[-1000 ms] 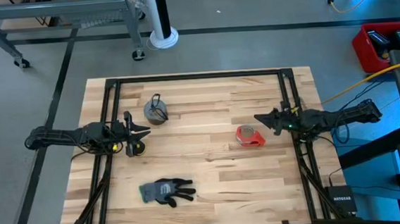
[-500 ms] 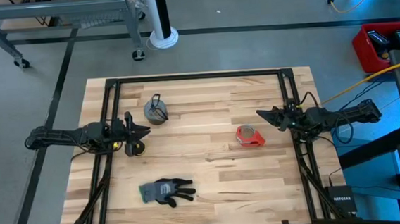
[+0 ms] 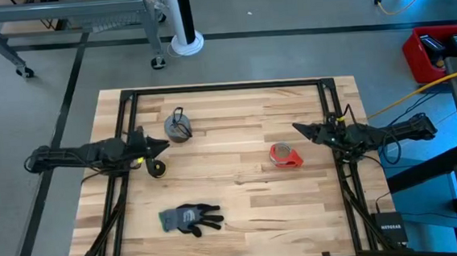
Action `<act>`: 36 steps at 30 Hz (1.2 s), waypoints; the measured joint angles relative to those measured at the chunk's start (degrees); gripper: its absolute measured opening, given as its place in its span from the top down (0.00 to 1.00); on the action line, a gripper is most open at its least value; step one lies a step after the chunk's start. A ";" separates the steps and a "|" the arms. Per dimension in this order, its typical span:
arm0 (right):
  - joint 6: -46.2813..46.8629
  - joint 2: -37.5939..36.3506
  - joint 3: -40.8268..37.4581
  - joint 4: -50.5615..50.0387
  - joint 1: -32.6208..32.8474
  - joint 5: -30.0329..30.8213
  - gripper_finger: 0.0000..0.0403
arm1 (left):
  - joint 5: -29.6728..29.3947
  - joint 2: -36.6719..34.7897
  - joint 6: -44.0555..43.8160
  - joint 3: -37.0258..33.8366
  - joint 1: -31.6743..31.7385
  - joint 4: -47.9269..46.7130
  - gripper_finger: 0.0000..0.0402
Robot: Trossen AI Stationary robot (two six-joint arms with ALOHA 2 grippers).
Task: Coil cords
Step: Uncoil the yellow wire from the spool
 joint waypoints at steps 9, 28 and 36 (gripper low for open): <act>1.40 5.12 0.00 2.32 -0.01 2.05 0.86 | -0.97 6.92 2.91 7.18 1.21 -1.90 0.86; 12.30 15.90 0.00 7.69 0.01 -4.18 0.78 | -2.12 10.73 -17.41 10.65 1.21 -6.75 0.80; 12.25 18.31 0.00 13.93 0.01 -7.14 0.78 | 3.30 19.56 -25.33 10.60 1.21 -10.22 0.62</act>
